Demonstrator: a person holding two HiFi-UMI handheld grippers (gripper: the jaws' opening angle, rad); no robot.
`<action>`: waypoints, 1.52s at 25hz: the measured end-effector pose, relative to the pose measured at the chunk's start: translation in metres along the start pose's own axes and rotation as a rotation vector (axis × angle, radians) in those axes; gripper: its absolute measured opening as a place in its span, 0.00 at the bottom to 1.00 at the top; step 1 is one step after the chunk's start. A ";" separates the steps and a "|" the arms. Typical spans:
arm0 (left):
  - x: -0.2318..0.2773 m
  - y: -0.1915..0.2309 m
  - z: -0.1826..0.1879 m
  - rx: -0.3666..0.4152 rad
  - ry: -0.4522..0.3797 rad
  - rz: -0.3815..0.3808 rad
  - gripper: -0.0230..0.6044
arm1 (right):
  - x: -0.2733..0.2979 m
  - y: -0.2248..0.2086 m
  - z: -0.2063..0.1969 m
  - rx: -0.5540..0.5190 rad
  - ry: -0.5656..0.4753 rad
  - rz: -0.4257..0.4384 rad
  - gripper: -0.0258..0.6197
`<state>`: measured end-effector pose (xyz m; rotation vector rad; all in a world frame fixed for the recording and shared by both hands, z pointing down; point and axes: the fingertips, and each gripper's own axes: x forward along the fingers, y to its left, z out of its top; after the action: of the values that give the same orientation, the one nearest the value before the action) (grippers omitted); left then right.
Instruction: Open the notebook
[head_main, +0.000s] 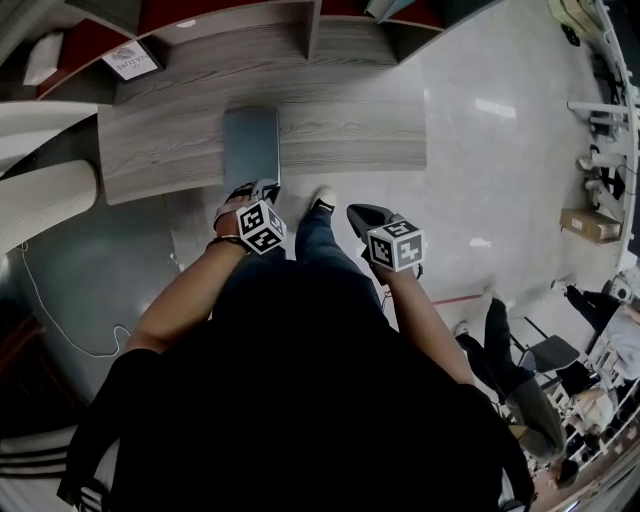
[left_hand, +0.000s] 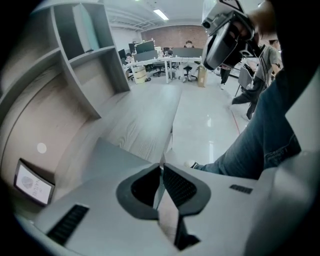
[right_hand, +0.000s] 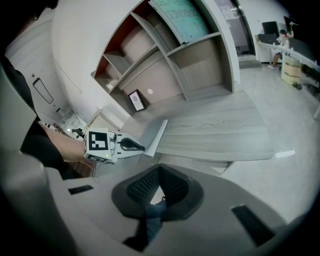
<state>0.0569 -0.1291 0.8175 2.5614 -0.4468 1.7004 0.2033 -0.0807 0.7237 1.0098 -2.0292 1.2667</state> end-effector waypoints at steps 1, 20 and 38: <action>-0.003 0.001 -0.001 -0.007 -0.005 0.000 0.09 | 0.000 0.003 0.000 -0.004 0.000 0.000 0.04; -0.074 0.024 -0.028 -0.120 -0.084 0.055 0.07 | 0.006 0.060 0.016 -0.103 -0.024 -0.002 0.04; -0.127 0.055 -0.091 -0.200 -0.097 0.134 0.07 | 0.006 0.104 0.026 -0.150 -0.069 -0.025 0.04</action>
<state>-0.0846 -0.1370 0.7319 2.5256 -0.7679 1.4855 0.1139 -0.0773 0.6651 1.0172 -2.1224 1.0620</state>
